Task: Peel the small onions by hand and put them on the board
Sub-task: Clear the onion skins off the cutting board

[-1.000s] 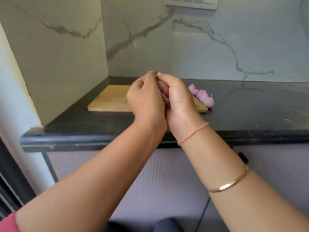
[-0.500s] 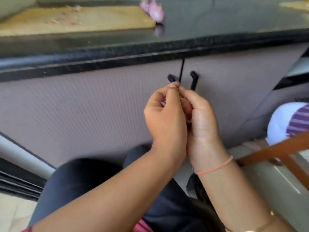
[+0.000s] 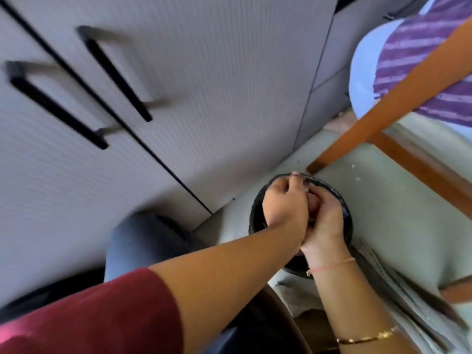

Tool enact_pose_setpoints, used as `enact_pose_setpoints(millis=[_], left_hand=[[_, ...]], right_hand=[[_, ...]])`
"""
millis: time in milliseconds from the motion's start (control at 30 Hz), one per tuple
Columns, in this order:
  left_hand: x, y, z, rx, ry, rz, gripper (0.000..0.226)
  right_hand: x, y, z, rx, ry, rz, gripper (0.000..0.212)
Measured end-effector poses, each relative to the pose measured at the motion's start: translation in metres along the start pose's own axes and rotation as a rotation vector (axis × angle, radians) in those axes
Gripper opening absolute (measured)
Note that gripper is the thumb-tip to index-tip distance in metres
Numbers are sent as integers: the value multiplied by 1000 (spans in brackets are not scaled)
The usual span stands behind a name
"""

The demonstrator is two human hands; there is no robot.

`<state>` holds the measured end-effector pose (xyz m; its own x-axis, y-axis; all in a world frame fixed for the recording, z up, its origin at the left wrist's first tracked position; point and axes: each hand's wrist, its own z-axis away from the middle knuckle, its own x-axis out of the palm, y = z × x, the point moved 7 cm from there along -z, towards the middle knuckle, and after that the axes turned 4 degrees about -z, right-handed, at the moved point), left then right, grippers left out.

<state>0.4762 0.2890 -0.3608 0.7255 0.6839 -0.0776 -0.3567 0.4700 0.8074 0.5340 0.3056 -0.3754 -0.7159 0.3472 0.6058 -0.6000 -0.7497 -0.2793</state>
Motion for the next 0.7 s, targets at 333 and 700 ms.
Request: enact_pose_setpoints(millis=[333,700], left_hand=[[27,-46,-50,-370,-213,-271,48],[-53,-23,-71,-94,26,-470,14]], right_hand=[[-112,-36,-90,-187,513,113,23],[-63,4,-97,-115,415,491,21]])
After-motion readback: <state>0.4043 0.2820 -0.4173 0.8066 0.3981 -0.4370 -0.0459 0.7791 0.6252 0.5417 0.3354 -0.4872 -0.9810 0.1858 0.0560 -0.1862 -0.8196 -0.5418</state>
